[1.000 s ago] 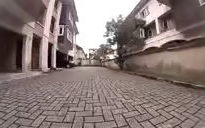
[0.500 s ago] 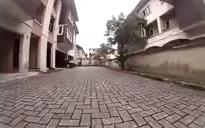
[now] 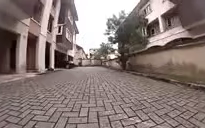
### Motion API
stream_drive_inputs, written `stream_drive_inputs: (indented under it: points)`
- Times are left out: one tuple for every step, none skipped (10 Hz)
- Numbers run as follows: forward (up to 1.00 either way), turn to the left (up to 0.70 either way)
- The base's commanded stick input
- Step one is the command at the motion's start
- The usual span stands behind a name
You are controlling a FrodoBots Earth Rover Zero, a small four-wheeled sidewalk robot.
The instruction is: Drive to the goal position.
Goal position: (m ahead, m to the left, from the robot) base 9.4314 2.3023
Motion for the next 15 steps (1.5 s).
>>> stream_drive_inputs:
  points:
    - [0.7, 0.0]
    - [0.7, 0.0]
    - [0.7, 0.0]
    - [0.7, 0.0]
    - [0.7, 0.0]
    - [0.7, 0.0]
    - [0.7, 0.0]
    - [0.7, 0.0]
    - [0.7, 0.0]
    - [0.7, 0.0]
    - [0.7, 0.0]
    - [0.7, 0.0]
    - [0.7, 0.0]
    - [0.7, 0.0]
    - [0.7, 0.0]
